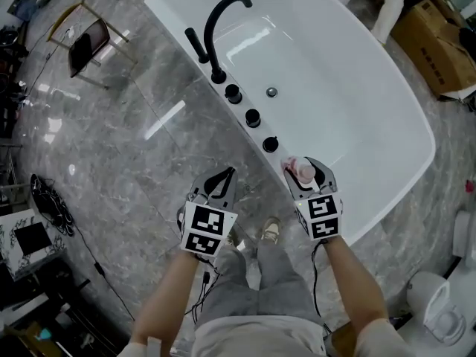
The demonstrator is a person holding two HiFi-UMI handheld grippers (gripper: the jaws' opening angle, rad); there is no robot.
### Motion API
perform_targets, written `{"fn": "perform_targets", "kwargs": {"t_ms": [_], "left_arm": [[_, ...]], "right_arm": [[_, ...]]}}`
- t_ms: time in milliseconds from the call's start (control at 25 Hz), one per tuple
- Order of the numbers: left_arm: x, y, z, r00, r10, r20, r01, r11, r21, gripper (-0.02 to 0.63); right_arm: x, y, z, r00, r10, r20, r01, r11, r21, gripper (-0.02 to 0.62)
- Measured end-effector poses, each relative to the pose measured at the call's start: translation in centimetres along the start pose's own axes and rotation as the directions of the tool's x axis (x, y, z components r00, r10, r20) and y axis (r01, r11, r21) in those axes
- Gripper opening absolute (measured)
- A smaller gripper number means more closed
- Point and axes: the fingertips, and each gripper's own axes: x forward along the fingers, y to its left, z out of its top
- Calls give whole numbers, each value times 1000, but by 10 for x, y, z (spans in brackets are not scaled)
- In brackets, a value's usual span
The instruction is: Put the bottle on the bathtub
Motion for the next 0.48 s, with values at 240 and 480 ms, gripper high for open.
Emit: {"fn": "perform_targets", "kwargs": {"t_ms": [240, 480], "left_arm": [[8, 7, -16, 1000, 8, -4, -8, 1000, 2, 23], [14, 9, -30, 1000, -5, -14, 5, 1000, 0, 23]], "right_arm": [[17, 1, -8, 1000, 2, -11, -2, 1000, 13, 238], [27, 6, -18, 1000, 13, 2, -13, 1000, 25, 239]]}}
